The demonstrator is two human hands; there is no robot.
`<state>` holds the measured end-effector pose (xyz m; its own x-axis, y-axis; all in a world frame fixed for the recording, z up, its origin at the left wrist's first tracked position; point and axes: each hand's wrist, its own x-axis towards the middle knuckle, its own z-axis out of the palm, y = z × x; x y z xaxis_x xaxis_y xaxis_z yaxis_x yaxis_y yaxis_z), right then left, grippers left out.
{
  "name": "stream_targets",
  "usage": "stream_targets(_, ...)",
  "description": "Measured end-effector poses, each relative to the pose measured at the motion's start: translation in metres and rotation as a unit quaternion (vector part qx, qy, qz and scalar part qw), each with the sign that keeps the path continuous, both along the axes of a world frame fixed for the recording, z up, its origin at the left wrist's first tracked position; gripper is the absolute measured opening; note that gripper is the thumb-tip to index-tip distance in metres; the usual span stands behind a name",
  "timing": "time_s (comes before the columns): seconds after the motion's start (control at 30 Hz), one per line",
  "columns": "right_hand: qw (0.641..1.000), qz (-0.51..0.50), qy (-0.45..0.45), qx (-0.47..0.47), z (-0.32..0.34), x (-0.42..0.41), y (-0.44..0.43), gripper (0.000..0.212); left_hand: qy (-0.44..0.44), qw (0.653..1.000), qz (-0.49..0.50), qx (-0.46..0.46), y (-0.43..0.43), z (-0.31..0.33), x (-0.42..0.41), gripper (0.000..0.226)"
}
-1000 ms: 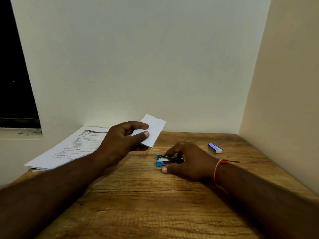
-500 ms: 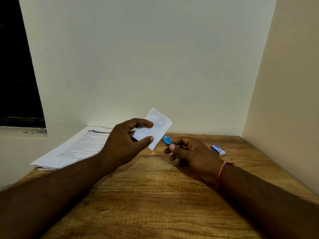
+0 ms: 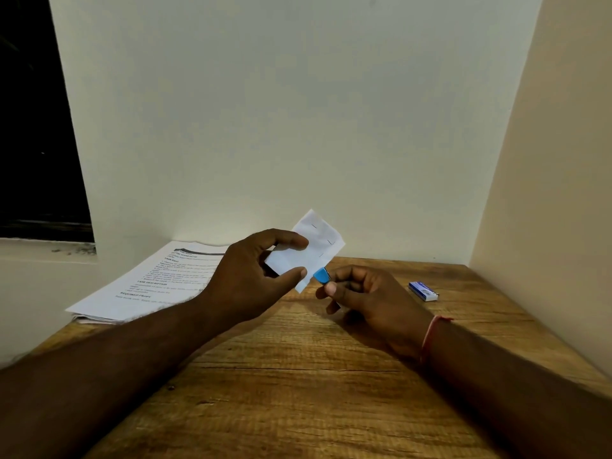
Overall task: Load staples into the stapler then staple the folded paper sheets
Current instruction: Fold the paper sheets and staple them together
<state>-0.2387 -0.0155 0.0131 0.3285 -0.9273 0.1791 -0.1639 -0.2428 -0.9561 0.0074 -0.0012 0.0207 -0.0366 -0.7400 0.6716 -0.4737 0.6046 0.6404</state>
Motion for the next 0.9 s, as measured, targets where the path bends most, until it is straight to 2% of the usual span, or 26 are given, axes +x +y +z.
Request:
stream_targets(0.27, 0.999, 0.035, -0.032, 0.019, 0.0004, 0.0002, 0.0013, 0.022, -0.037, 0.999, -0.004, -0.023, -0.0033, -0.0033, 0.0006, 0.045)
stream_targets(0.4, 1.0, 0.024, -0.007, 0.01, 0.0001, 0.0003, 0.0016, 0.022, -0.06, 0.997, -0.019, -0.033, -0.0046, -0.0077, 0.0002, 0.05)
stream_targets(0.57, 1.0, 0.016, 0.004, -0.005, -0.0001, -0.0006, 0.0015, 0.017, -0.057, 0.997, -0.037, -0.037, -0.0049, -0.0076, 0.0011, 0.052)
stream_targets(0.9, 1.0, 0.013, 0.002, -0.028, 0.0004, -0.0014, 0.0027, 0.02, -0.043, 0.996, -0.059, -0.043, -0.0013, -0.0053, -0.0002, 0.057)
